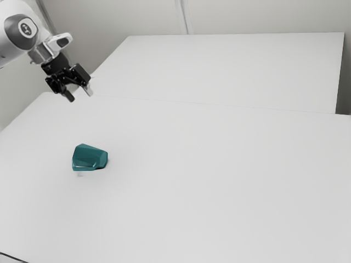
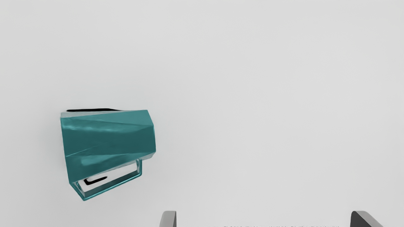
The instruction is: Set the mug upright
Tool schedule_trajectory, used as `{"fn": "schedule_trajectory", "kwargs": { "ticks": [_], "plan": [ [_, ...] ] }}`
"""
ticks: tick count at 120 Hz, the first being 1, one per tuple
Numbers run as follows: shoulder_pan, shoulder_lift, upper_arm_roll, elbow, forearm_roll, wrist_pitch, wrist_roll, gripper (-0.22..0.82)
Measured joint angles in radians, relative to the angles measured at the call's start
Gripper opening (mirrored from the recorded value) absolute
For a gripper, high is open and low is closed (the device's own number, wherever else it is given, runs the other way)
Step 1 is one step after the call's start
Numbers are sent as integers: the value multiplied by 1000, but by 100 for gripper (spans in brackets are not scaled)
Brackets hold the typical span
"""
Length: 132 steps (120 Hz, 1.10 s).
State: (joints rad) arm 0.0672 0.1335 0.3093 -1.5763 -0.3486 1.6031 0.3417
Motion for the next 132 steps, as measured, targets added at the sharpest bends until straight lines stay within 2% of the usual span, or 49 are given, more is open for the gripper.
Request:
{"fn": "schedule_trajectory", "kwargs": {
  "ticks": [10, 25, 64, 94, 132],
  "plan": [
    [17, 4, 45, -29, -63, -16, 62, 60],
    [80, 10, 61, -56, -121, -38, 158, 60],
    [209, 175, 63, -58, -224, -70, 387, 60],
    [264, 287, 62, -54, -295, -69, 518, 60],
    [299, 378, 51, -57, -437, -51, 624, 60]
  ]
}}
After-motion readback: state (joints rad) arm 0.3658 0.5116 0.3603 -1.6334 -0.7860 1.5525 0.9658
